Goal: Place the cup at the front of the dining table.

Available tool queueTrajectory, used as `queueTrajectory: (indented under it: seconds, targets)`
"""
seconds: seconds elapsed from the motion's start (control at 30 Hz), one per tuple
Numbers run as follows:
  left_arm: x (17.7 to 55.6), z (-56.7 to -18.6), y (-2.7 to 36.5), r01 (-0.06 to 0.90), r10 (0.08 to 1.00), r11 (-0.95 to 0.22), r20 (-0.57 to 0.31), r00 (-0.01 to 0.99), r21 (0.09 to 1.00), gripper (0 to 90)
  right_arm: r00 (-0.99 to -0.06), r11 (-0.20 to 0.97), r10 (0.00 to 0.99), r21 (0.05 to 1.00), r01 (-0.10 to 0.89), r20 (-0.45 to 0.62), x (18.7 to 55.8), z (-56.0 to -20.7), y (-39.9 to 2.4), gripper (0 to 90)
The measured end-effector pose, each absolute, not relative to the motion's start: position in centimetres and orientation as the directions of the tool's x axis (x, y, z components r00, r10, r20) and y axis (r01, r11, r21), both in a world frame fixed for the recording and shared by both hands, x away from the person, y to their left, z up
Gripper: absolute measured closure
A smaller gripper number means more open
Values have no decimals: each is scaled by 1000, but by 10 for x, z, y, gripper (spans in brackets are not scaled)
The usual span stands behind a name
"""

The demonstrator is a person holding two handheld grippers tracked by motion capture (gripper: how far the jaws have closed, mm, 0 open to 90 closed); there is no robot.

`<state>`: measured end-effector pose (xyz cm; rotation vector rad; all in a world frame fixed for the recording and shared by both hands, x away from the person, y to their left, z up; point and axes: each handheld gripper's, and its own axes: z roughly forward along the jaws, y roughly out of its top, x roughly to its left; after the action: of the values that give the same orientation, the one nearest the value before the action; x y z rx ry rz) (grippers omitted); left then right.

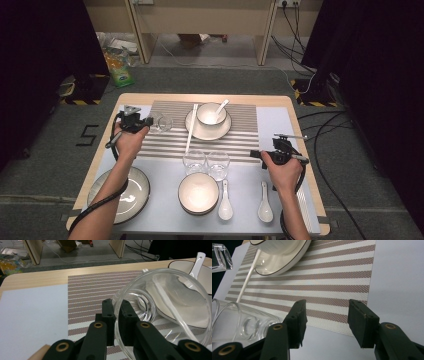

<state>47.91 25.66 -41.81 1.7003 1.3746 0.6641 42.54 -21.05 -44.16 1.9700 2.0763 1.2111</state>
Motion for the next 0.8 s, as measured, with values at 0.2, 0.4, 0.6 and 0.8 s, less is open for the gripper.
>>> queueTrajectory:
  seconds: [0.2, 0.4, 0.6, 0.8]
  targets:
    - [481, -421, 256, 527, 961, -56, -97, 258, 848, 841, -197, -106, 860, 542, 834, 471, 426, -442, -211, 495]
    - [482, -423, 256, 535, 962, -57, -97, 256, 843, 841, -197, -106, 860, 542, 834, 471, 426, -442, -211, 495]
    - [483, -424, 257, 537, 962, -55, -99, 253, 842, 841, -200, -104, 860, 544, 833, 470, 426, -442, -211, 494]
    - [484, -427, 257, 544, 963, -57, -98, 252, 837, 841, -198, -104, 860, 542, 834, 470, 425, -442, -210, 495]
